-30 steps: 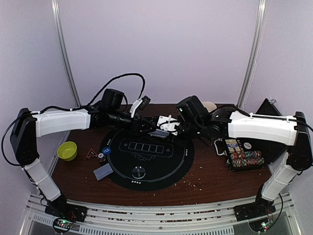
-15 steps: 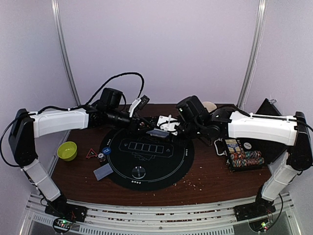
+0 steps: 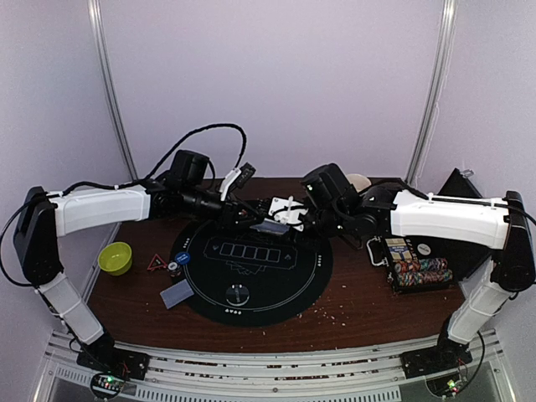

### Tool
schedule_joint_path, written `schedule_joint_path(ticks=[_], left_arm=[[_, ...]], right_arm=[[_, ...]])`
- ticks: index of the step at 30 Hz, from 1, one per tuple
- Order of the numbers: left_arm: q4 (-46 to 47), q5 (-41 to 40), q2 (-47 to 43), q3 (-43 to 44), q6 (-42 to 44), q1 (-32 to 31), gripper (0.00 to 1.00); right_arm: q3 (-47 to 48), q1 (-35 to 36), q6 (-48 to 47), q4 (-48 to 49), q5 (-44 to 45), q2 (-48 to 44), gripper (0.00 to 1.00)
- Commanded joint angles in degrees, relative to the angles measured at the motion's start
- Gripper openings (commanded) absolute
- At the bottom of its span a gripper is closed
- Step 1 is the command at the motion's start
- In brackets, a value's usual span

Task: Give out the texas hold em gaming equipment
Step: Pick up the poker card from the face-down deck piles.

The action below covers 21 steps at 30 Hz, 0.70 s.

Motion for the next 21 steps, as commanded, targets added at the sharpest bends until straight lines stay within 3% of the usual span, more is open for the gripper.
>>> schedule_joint_path(ticks=[1, 5, 15, 21], left_arm=[[0.07, 0.54, -2.47, -0.47, 0.67, 0.69, 0.12], [0.03, 1.75, -2.87, -0.44, 0.55, 0.8, 0.02], [-1.6, 4.55, -3.96, -0.04, 1.06, 0.79, 0.0], [3.98, 5.66, -6.96, -2.45, -2.16, 0.89, 0.0]], right_arm=[[0.76, 0.27, -0.14, 1.53, 1.34, 0.54, 0.47], [0.76, 0.19, -0.15, 1.61, 1.59, 0.46, 0.47], [0.73, 0.21, -0.06, 1.35, 1.95, 0.5, 0.47], [0.48, 0.01, 0.11, 1.59, 2.13, 0.54, 0.47]])
